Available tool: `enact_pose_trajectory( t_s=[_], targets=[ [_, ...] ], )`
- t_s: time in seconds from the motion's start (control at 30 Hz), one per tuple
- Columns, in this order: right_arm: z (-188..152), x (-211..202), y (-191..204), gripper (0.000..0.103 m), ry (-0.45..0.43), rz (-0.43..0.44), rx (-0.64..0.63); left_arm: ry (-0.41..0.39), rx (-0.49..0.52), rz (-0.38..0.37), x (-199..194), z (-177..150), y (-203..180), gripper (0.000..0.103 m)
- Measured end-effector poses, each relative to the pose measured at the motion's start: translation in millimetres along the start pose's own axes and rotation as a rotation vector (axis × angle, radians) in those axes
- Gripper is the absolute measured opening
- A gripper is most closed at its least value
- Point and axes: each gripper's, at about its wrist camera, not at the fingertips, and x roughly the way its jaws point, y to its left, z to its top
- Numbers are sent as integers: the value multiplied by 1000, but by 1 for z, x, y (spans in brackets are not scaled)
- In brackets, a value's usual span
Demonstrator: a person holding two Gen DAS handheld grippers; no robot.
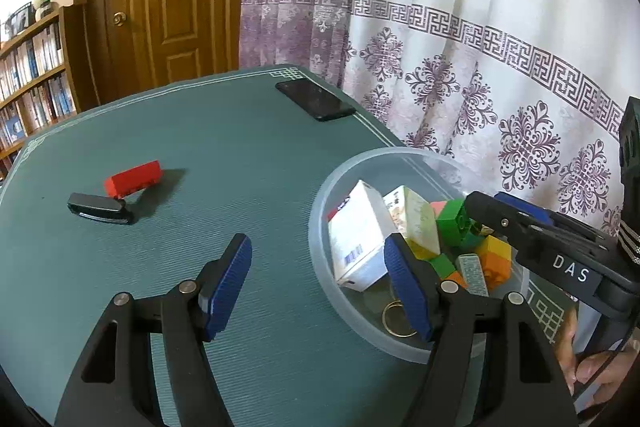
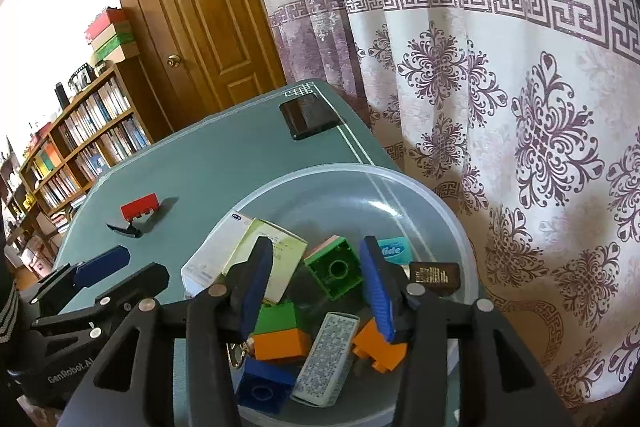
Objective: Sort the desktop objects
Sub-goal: 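Move both open tools back toward the harmonica and red block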
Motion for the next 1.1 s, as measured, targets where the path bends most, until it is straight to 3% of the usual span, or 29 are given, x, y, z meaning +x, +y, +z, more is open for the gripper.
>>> enact_pose_trajectory(
  t_s=[0.1, 0.33, 1.1],
  targets=[
    [-1, -1, 3, 53, 1, 1, -2, 1, -17, 11, 0, -1, 7, 72],
    [-5, -4, 19, 76, -20, -7, -39, 0, -69, 39, -4, -4, 31, 72],
    [-8, 1, 93, 84, -26, 81, -136, -20, -221, 185, -21, -15, 122, 72]
  ],
)
